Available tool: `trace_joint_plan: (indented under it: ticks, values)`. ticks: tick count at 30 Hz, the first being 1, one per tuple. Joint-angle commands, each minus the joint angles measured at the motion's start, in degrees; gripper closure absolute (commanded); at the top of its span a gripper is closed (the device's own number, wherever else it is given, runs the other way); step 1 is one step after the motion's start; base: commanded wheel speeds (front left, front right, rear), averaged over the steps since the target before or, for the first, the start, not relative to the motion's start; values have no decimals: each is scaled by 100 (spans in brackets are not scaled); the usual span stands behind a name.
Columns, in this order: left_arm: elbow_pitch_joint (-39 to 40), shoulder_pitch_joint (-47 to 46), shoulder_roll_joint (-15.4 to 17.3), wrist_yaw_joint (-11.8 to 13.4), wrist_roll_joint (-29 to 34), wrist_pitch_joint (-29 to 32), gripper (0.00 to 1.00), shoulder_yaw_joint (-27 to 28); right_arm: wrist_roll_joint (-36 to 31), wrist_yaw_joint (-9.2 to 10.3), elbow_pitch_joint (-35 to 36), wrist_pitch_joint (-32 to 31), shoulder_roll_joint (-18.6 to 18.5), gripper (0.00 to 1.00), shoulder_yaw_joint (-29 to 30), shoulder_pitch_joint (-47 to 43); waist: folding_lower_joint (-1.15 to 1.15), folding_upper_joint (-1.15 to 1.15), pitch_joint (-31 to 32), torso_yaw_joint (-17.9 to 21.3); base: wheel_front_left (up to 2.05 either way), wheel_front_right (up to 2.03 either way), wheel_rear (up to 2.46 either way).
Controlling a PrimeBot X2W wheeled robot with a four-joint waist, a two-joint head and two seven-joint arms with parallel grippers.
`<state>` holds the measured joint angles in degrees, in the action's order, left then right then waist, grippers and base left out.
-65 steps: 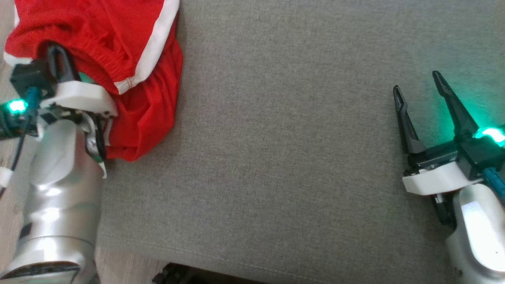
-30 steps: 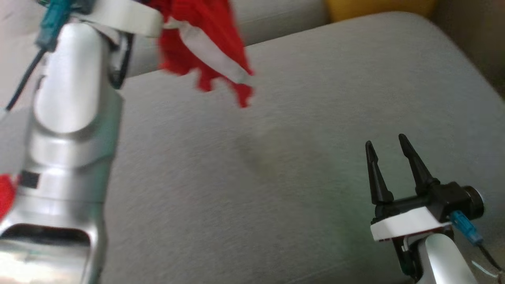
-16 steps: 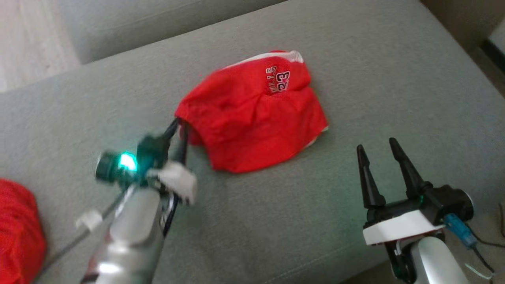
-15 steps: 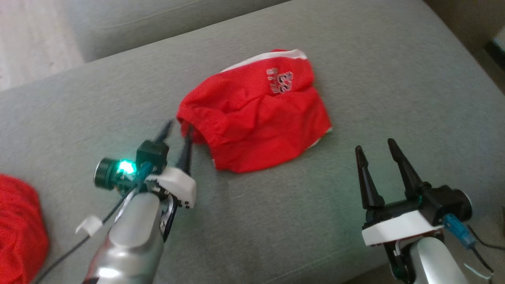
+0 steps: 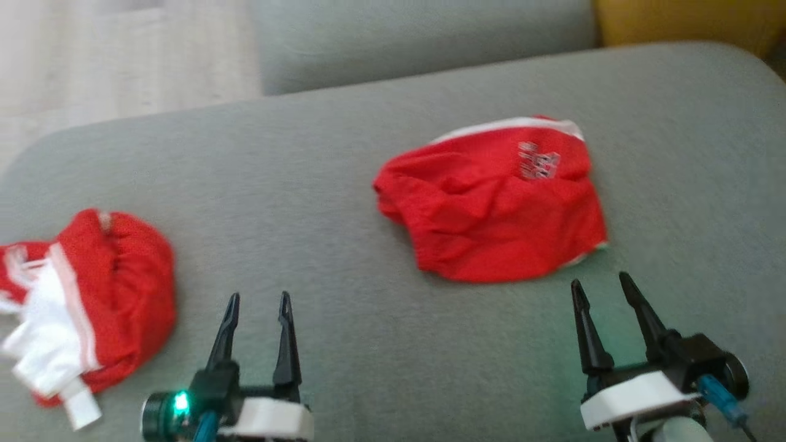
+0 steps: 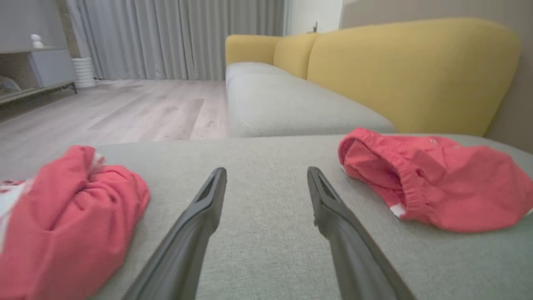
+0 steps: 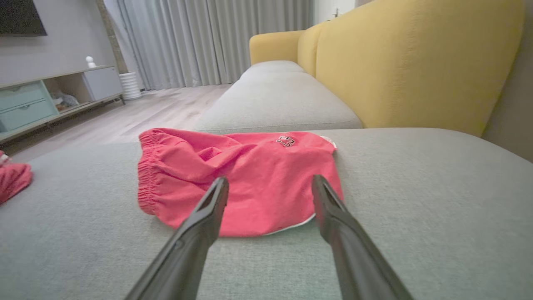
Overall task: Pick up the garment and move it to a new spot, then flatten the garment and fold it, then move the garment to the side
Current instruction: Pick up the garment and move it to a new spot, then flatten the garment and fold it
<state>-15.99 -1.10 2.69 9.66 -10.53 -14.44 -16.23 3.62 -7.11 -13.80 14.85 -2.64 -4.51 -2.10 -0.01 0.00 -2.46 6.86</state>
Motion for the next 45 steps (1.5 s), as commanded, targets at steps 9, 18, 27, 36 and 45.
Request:
trace_joint_plan:
  ticks: [9,18,27,36,45]
  values:
    - [1629,1121,20,198,203,-55,0,133,343,-37,310,15,-24,0,9,-462,1,0,786,-962,0,0,0]
    - [1495,1136,20,181,453,-55,0,65,374,-37,312,15,-24,0,-43,-671,1,0,843,-1130,0,0,0]
    - [1430,1095,19,144,521,-55,0,117,386,-37,298,15,-24,0,-75,-638,1,0,786,-1077,0,0,0]
    - [1089,928,19,-33,396,-55,0,-18,289,-37,304,15,-24,0,-137,-502,1,0,494,-908,0,0,0]
    - [-79,-604,19,-709,735,-56,0,-764,162,-37,388,15,-87,0,-392,6,1,0,-452,-275,0,0,0]
